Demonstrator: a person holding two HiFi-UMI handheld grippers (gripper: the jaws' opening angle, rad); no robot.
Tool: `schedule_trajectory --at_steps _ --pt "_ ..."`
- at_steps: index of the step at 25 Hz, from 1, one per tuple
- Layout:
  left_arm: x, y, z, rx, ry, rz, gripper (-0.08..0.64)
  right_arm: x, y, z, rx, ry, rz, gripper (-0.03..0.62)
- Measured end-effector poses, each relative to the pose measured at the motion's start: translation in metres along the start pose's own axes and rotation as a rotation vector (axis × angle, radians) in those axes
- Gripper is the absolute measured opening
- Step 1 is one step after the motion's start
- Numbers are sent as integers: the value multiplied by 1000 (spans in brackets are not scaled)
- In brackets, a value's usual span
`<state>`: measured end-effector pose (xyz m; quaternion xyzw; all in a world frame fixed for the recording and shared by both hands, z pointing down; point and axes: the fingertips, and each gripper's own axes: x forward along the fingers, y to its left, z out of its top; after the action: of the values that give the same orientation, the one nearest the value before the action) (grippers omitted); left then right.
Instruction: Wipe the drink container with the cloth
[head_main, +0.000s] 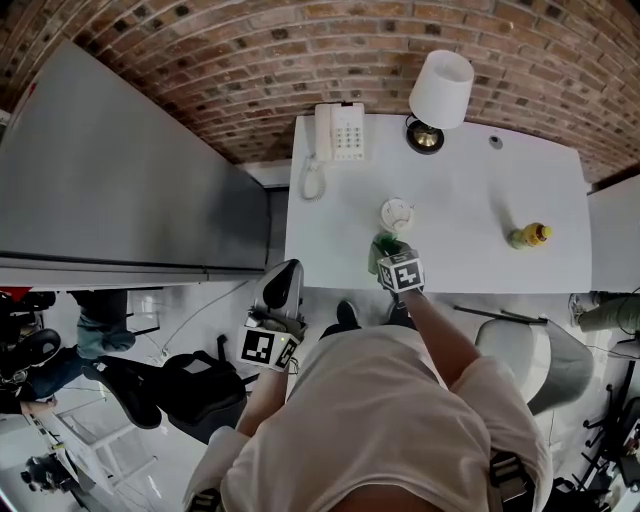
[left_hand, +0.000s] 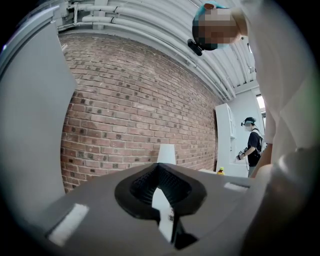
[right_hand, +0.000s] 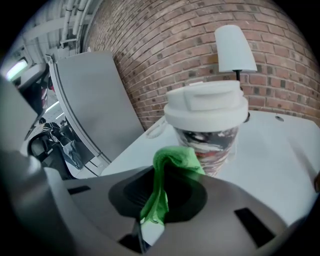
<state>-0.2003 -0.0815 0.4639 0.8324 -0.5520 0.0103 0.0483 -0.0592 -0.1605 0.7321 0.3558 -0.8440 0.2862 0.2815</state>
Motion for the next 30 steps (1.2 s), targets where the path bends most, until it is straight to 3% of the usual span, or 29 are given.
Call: schedule_trajectory --at_steps 17,23,30 --pt "-6 8 -2 -6 -6 21 10 14 48 38 -79 -68 91 54" --pt "2 2 0 -9 -11 -11 9 -29 69 65 -135 -205 124 54" --pt "15 -11 2 -10 -20 -64 9 -109 69 110 -154 -436 87 54"
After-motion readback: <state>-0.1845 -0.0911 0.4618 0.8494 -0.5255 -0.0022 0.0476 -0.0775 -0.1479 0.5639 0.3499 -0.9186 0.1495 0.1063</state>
